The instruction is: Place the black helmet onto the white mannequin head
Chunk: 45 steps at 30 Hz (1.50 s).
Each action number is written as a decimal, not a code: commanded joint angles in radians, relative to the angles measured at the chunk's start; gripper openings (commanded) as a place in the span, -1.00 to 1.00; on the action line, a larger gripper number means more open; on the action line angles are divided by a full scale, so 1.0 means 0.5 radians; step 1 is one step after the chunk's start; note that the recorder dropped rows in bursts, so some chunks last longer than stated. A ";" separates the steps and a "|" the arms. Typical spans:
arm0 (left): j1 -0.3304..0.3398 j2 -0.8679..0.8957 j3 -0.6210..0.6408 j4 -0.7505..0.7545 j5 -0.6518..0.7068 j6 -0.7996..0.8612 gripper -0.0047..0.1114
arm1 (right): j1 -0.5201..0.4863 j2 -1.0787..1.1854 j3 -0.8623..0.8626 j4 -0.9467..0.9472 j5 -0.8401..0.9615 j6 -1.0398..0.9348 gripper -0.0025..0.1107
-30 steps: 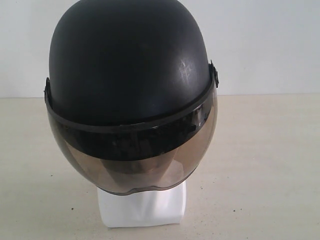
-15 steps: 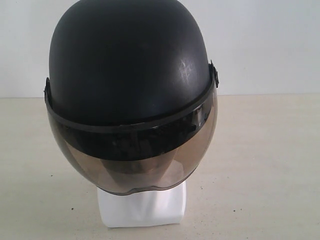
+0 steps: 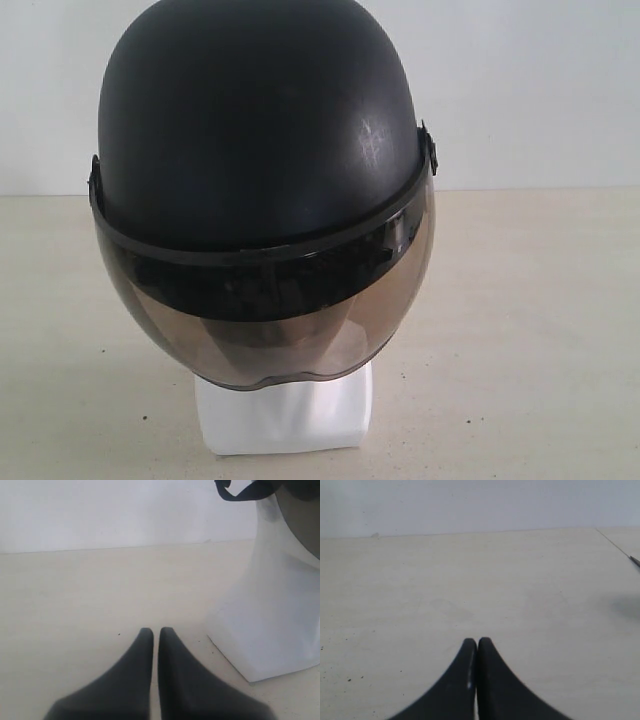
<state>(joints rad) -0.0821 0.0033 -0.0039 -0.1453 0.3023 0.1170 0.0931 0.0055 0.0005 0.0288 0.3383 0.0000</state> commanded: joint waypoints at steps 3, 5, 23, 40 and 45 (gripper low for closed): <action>0.006 -0.007 0.008 0.014 0.007 0.030 -0.84 | 0.007 -0.011 -0.001 0.002 -0.020 0.000 -0.96; 0.006 -0.007 0.008 0.014 0.007 0.021 -0.84 | 0.007 -0.011 -0.001 0.002 -0.020 0.000 -0.96; 0.006 -0.007 0.008 0.014 0.007 0.021 -0.84 | 0.007 -0.011 -0.001 0.002 -0.020 0.000 -0.96; 0.063 -0.007 0.008 0.014 0.007 0.021 -0.84 | 0.013 -0.011 -0.001 0.002 -0.020 0.000 -0.96; 0.063 -0.007 0.008 0.014 0.007 0.021 -0.84 | 0.013 -0.011 -0.001 0.002 -0.020 0.000 -0.96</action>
<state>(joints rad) -0.0529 0.0033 -0.0039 -0.1423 0.3071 0.1238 0.0983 0.0055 0.0005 0.0324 0.3383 0.0000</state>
